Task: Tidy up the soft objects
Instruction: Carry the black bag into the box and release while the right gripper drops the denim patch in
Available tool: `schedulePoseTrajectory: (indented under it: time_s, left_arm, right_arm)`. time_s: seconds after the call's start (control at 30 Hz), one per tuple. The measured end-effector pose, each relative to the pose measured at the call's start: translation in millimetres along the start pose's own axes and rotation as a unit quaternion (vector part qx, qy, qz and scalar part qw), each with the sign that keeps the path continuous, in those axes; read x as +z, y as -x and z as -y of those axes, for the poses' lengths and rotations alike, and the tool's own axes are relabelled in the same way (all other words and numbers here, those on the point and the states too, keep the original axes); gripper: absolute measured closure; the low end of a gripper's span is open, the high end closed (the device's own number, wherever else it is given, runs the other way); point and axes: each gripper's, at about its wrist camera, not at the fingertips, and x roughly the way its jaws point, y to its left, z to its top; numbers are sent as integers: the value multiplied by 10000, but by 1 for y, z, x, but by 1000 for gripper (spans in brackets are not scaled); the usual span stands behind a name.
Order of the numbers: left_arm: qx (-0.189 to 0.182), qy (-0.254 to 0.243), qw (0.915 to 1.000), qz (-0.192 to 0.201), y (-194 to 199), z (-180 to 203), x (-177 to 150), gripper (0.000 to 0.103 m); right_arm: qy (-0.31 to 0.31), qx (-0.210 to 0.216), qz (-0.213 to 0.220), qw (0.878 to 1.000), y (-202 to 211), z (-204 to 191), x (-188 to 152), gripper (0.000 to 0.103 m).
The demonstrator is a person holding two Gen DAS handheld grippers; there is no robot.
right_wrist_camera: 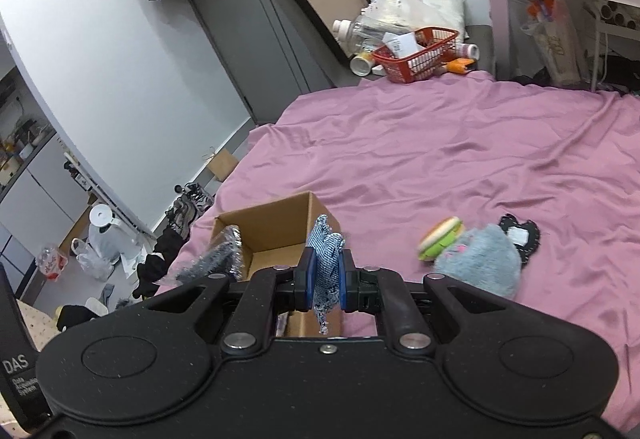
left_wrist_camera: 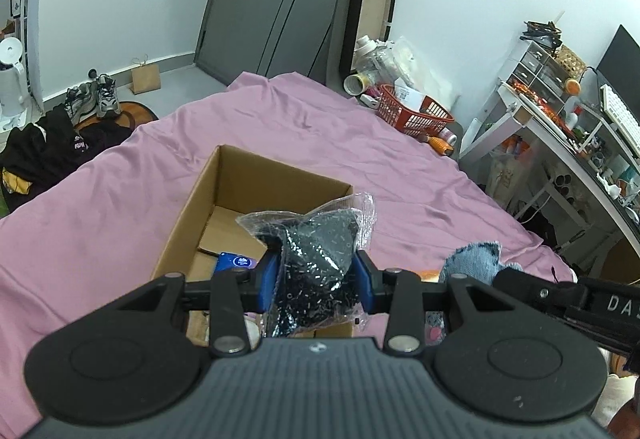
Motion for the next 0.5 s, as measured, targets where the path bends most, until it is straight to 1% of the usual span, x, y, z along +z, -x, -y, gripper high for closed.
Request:
schedulePoseTrajectory:
  time_s: [0.17, 0.23, 0.3, 0.33, 0.4, 0.5]
  left_arm:
    - [44, 173, 9996, -210, -9, -10, -3, 63]
    - [31, 294, 9986, -440, -16, -14, -3, 63]
    - [-3, 478, 9968, -639, -23, -18, -3, 57]
    - [-21, 553, 9960, -702, -24, -20, -3, 55]
    - [-41, 591, 9960, -676, -25, -22, -3, 52]
    - [5, 664, 9961, -574, -22, -26, -3, 51]
  right_arm:
    - [23, 78, -16, 10000, -9, -10, 6, 92]
    - [34, 105, -30, 9999, -14, -14, 9, 92]
    - [57, 128, -60, 9999, -19, -18, 10, 92]
    - [71, 141, -77, 9998, -22, -20, 11, 92]
    - [86, 160, -111, 9998, -27, -22, 12, 92]
    - [75, 187, -165, 9997, -36, -25, 14, 92]
